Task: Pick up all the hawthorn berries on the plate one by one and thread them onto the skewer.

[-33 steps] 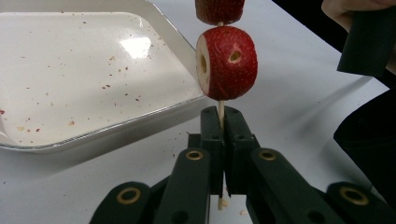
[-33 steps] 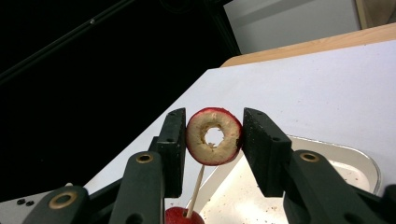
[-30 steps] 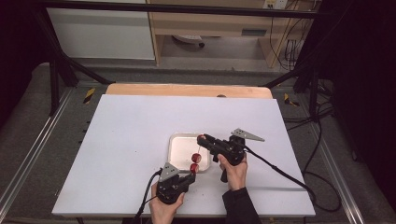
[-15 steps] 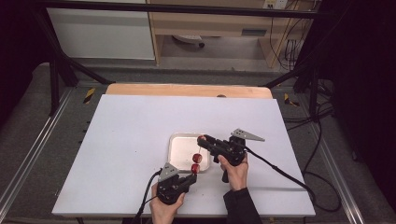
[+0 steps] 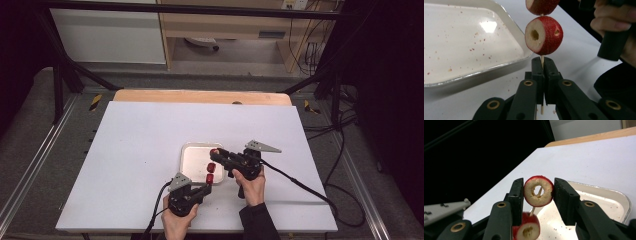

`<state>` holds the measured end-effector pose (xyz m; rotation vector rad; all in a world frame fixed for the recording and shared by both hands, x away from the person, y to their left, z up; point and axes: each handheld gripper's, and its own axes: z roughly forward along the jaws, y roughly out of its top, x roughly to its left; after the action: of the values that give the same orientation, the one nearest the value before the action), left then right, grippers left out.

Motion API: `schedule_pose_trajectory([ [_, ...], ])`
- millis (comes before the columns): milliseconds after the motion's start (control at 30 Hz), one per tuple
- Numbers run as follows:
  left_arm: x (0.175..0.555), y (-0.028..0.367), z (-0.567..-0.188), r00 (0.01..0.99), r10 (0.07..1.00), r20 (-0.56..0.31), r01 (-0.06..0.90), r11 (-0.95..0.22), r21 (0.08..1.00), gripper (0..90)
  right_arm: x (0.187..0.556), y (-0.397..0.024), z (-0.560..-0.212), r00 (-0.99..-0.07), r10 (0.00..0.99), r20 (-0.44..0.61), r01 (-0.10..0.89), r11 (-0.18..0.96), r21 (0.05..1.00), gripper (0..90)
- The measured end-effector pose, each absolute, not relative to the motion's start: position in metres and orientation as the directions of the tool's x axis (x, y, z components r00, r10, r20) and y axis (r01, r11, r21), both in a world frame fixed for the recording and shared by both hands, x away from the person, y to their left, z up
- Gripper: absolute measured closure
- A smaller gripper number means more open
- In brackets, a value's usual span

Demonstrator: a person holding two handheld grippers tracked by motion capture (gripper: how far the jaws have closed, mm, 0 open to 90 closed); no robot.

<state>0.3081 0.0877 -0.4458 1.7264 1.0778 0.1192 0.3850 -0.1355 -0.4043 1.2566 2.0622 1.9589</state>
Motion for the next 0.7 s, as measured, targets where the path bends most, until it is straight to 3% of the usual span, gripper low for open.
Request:
schedule_pose_trajectory([
  [433, 0.314, 0.089, -0.448, 0.597, 0.718, -0.359, 0.584, -0.082, 0.808, 88.1, 0.383, -0.132, -0.41, -0.675, 0.56, 0.481, 0.529, -0.088, 0.844, 60.9],
  [700, 0.313, 0.1, -0.447, 0.599, 0.74, -0.307, 0.557, -0.109, 0.823, 88.2, 0.386, -0.144, -0.397, -0.666, 0.628, 0.402, 0.501, -0.022, 0.865, 29.0],
])
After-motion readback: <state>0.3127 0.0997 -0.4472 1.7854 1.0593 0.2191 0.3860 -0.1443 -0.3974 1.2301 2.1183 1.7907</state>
